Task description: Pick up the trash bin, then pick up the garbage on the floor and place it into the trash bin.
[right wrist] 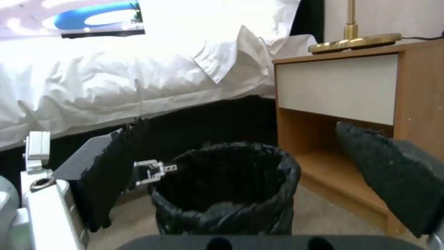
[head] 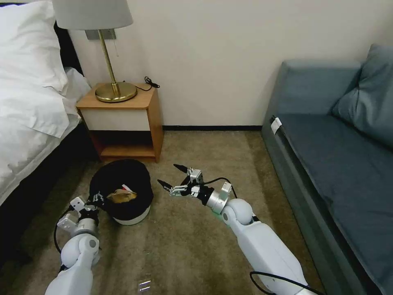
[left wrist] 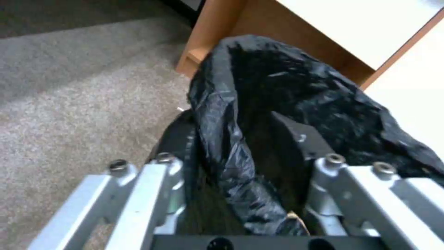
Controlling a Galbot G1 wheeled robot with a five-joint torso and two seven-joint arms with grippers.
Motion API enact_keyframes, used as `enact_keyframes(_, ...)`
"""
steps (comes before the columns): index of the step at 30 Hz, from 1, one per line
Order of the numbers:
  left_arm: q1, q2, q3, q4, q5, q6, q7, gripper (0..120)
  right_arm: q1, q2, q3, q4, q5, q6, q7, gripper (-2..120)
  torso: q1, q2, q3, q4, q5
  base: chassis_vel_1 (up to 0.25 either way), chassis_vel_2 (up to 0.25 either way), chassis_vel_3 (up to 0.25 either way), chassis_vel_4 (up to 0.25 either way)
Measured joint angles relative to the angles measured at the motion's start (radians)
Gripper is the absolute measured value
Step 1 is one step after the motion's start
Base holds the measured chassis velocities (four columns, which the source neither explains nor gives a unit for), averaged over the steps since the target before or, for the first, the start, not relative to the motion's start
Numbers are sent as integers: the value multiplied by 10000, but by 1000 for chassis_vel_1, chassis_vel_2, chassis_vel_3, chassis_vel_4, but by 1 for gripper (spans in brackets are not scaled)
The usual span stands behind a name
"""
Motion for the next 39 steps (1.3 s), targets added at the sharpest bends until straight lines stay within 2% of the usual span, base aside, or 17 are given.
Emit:
enact_keyframes(1, 0, 0, 0, 0, 0, 0, 0, 47, 0, 0, 0, 0, 0, 0, 0, 100, 0, 0, 0, 0, 0, 0, 0, 0, 0)
enact_keyframes(3, 99, 65, -18, -148, 168, -80, 35, 59, -97, 2, 25, -34, -10, 58, 27, 100, 0, 0, 0, -2, -1, 0, 0, 0, 0)
enact_keyframes(5, 150, 85, -22, -200, 274, -137, 57, 63, -116, 1, 43, -50, -10, 123, 73, 100, 0, 0, 0, -1, -1, 0, 0, 0, 0)
enact_keyframes(7, 359, 140, -48, -449, 762, -286, 138, 74, -150, 15, 122, -87, -9, 258, 243, 100, 0, 0, 0, -1, -1, 0, 0, 0, 0)
enact_keyframes(11, 494, 159, -70, -645, 1097, -339, 165, 83, -178, 49, 220, -93, -8, 304, 387, 100, 0, 0, 0, 0, -1, 0, 0, 0, 0)
enact_keyframes(13, 660, 164, -111, -941, 1474, -498, 180, 94, -273, 55, 337, -92, -2, 321, 761, 100, 0, 0, 0, -1, -1, 0, 0, 0, 0)
enact_keyframes(16, 897, 189, -125, -1323, 1691, -750, 146, 99, -402, 31, 517, -68, -7, 352, 1298, 100, 0, 0, 0, -1, -1, 0, 0, 0, 0)
enact_keyframes(23, 1624, 392, -229, -2415, 2461, -1016, 51, 100, -680, -74, 1061, 95, 100, 311, 2584, 100, 0, 0, 0, -1, -1, 0, 0, 0, 0)
enact_keyframes(24, 1760, 430, -244, -2645, 2557, -1045, 50, 100, -721, -95, 1150, 117, 159, 292, 2824, 100, 0, 0, 0, -1, 0, 0, 0, 0, 0)
enact_keyframes(25, 2087, 537, -261, -3219, 2755, -1141, 59, 100, -794, -156, 1344, 182, 249, 240, 3253, 100, 0, 0, 0, -1, 2, 0, 0, 0, 0)
enact_keyframes(26, 2087, 537, -261, -3219, 2755, -1141, 59, 100, -794, -156, 1344, 182, 249, 240, 3253, 100, 0, 0, 0, -1, 2, 0, 0, 0, 0)
enact_keyframes(28, 2445, 667, -263, -3901, 2887, -1178, 61, 100, -879, -255, 1585, 253, 321, 142, 3672, 100, 0, 0, 0, -1, 2, 0, 0, 0, 0)
enact_keyframes(29, 2445, 667, -263, -3901, 2887, -1178, 61, 100, -879, -255, 1585, 253, 321, 142, 3672, 100, 0, 0, 0, -1, 2, 0, 0, 0, 0)
enact_keyframes(31, 2857, 827, -215, -4727, 2939, -1176, 17, 100, -996, -382, 1972, 370, 436, 26, 3962, 100, 0, 0, 0, -1, 1, 0, 0, 0, 0)
enact_keyframes(32, 2857, 827, -215, -4727, 2939, -1176, 17, 100, -996, -382, 1972, 370, 436, 26, 3962, 100, 0, 0, 0, -1, 1, 0, 0, 0, 0)
enact_keyframes(33, 3067, 925, -171, -5153, 3010, -1075, -123, 100, -1074, -463, 2200, 440, 584, -81, 4105, 100, 0, 0, 0, -3, 2, 0, 0, 0, 0)
enact_keyframes(39, 3313, 984, -129, -5577, 3153, -782, -326, 100, -1223, -584, 2655, 511, 687, -322, 4221, 100, 0, 0, 0, -3, 1, 0, 0, 0, 0)
